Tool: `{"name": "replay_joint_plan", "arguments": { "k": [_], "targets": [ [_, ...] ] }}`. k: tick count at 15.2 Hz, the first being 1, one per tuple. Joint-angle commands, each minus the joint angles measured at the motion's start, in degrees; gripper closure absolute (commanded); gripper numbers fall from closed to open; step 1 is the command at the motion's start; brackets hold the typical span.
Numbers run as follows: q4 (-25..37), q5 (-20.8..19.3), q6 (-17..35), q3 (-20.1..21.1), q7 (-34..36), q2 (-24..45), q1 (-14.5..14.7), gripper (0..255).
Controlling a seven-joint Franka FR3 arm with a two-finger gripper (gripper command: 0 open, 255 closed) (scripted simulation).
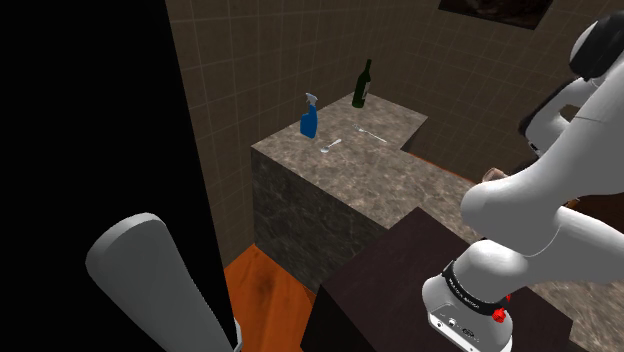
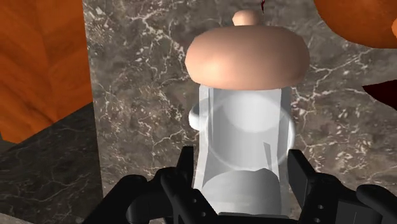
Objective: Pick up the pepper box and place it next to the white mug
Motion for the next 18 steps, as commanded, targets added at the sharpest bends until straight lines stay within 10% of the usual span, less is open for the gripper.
{"name": "replay_joint_plan", "arguments": {
  "k": [1, 18],
  "targets": [
    [2.9, 0.3, -1.9, -0.5, -2.5, 1.8, -2.3, 255],
    [29.9, 1.9, -15.9, -2.2, -14.9, 19.5, -18.5, 255]
  ]
}}
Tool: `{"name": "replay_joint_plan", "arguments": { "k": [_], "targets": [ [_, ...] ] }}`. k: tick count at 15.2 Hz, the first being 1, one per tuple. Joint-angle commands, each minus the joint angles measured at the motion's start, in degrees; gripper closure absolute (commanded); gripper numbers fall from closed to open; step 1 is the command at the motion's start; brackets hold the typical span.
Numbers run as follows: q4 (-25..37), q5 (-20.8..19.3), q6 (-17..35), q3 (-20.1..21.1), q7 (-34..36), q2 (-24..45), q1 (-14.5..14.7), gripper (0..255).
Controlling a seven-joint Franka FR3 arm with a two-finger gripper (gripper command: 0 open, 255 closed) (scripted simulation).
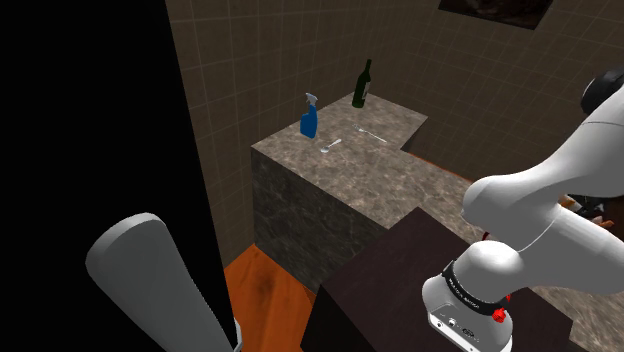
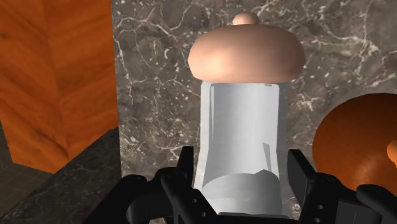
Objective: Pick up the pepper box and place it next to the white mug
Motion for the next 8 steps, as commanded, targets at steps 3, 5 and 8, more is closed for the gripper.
{"name": "replay_joint_plan", "arguments": {
  "k": [3, 5, 8],
  "targets": [
    [0.7, 1.1, 1.5, 0.8, -1.1, 2.3, -0.7, 255],
    [0.9, 1.6, 2.4, 1.2, -1.6, 3.4, -1.0, 255],
    [1.3, 2.4, 3.6, 1.9, -2.4, 5.1, -1.4, 255]
  ]
}}
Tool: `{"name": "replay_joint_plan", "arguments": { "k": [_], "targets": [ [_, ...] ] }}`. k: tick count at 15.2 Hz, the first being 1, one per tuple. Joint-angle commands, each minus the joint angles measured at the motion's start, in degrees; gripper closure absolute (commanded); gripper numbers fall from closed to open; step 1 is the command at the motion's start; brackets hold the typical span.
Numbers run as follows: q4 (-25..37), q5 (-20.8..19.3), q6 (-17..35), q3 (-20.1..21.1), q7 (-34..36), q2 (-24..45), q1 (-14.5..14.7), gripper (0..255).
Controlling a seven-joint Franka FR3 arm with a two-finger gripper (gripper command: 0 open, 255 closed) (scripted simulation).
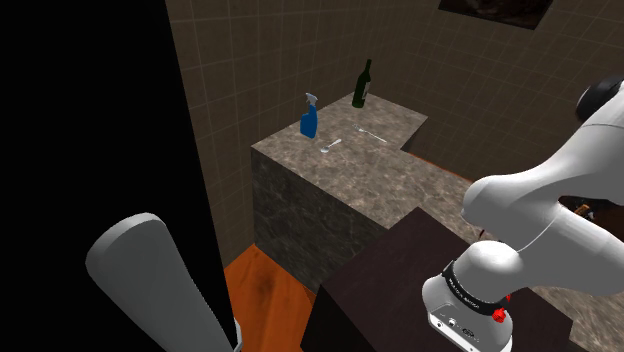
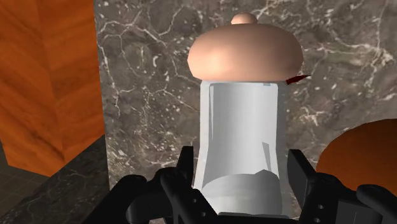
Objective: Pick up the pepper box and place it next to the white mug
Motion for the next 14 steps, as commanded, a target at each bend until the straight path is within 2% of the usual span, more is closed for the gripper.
{"name": "replay_joint_plan", "arguments": {
  "k": [1, 14],
  "targets": [
    [0.3, 0.6, 1.0, 0.5, -0.5, 1.2, -0.3, 255],
    [3.6, 3.5, 5.7, 3.3, -3.3, 9.2, -2.3, 255]
  ]
}}
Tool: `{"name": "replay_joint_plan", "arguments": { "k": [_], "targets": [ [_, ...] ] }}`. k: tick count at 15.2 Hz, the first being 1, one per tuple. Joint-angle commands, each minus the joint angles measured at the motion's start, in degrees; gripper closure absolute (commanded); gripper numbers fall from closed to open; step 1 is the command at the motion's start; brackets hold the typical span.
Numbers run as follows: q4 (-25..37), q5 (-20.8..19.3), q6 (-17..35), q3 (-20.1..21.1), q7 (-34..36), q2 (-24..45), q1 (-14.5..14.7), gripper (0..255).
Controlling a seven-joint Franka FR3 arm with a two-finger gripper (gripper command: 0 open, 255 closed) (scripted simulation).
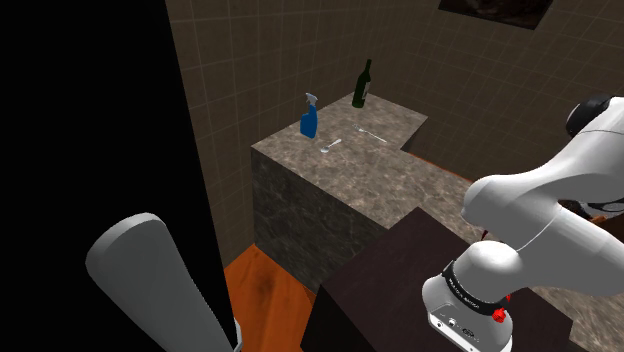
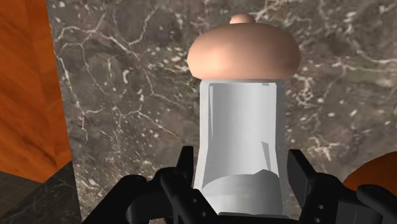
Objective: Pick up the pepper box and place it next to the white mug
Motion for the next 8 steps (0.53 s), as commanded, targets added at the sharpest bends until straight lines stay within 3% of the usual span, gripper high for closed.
{"name": "replay_joint_plan", "arguments": {
  "k": [1, 8],
  "targets": [
    [0.7, 0.4, 0.7, 0.4, -0.3, 1.3, -0.3, 255],
    [2.4, 1.2, 2.1, 1.4, -1.1, 4.4, -1.0, 255]
  ]
}}
